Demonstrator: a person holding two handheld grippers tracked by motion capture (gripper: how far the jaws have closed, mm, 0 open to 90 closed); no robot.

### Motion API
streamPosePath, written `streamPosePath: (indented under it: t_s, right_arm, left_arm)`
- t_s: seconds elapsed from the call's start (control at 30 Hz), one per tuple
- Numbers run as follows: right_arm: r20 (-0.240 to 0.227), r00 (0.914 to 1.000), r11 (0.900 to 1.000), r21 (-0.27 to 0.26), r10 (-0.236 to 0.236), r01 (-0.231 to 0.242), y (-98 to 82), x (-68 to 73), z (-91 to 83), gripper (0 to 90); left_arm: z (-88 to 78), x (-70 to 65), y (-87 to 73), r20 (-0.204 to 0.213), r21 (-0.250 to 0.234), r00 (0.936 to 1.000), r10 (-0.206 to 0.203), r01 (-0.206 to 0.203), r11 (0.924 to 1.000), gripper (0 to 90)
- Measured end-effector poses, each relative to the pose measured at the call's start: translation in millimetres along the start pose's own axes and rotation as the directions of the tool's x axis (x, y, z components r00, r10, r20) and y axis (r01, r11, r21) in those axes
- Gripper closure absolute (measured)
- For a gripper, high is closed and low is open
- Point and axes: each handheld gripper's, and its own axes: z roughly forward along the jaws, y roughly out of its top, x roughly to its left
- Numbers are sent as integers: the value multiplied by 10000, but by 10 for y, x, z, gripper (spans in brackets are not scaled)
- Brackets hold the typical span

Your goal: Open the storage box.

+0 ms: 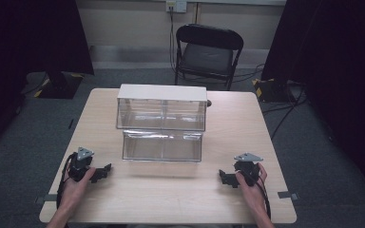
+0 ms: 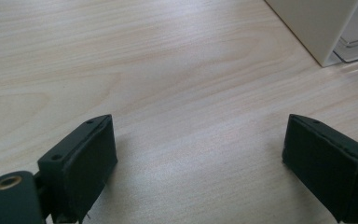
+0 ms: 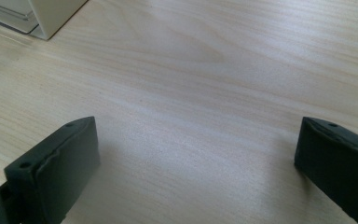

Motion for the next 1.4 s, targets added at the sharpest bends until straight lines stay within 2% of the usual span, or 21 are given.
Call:
streamPosePath:
  t_s: [0.33,0.37,0.47,0.53,0.57,0.6,0.67,0.7,0.83,0.9,1.03,1.13,1.4]
  right_arm:
    - [49,10000,10000,-20,55,-55,2,7,-3,1]
    - [59,10000,10000,-23,50,-50,5,11,-9,20]
    - [-23,10000,9997,-221,56,-57,25,35,-38,188]
    - [-38,10000,9996,-278,27,-28,42,65,-52,119]
    - [-38,10000,9996,-278,27,-28,42,65,-52,119]
    - [16,10000,9994,-335,-29,29,48,75,-58,158]
    - [41,9999,9985,-518,-150,152,77,118,-83,128]
    - [-82,9997,9979,-621,-209,204,97,150,-97,162]
    - [-411,9988,9973,-689,-267,238,124,202,-116,152]
    - [-533,9983,9956,-918,-237,188,153,234,-140,151]
    - [-736,9969,9942,-1056,-278,200,185,290,-166,150]
    - [-1044,9932,9924,-1165,-521,398,211,379,-179,148]
    - [-1503,9849,9903,-1215,-858,677,259,571,-160,150]
  left_arm:
    - [1,1,1,13,0,10000,2,-2,10000,92]
    - [0,1,1,13,7,10000,2,-2,10000,92]
    - [1,1,1,12,3,10000,5,-5,10000,92]
    - [1,1,1,13,2,10000,1,-1,10000,92]
    - [1,1,1,13,2,10000,1,-1,10000,92]
    - [1,2,1,12,-4,10000,8,-8,10000,92]
    - [1,2,1,14,-5,10000,5,-5,10000,92]
    - [1,2,1,20,1,10000,9,-9,10000,92]
    - [1,4,1,33,4,10000,5,-5,10000,91]
    - [2,4,1,34,3,10000,4,-4,10000,91]
    - [1,4,1,35,14,10000,6,-6,10000,90]
    - [2,4,2,10,27,10000,19,-19,10000,88]
    - [2,4,2,9,25,10000,19,-19,10000,88]
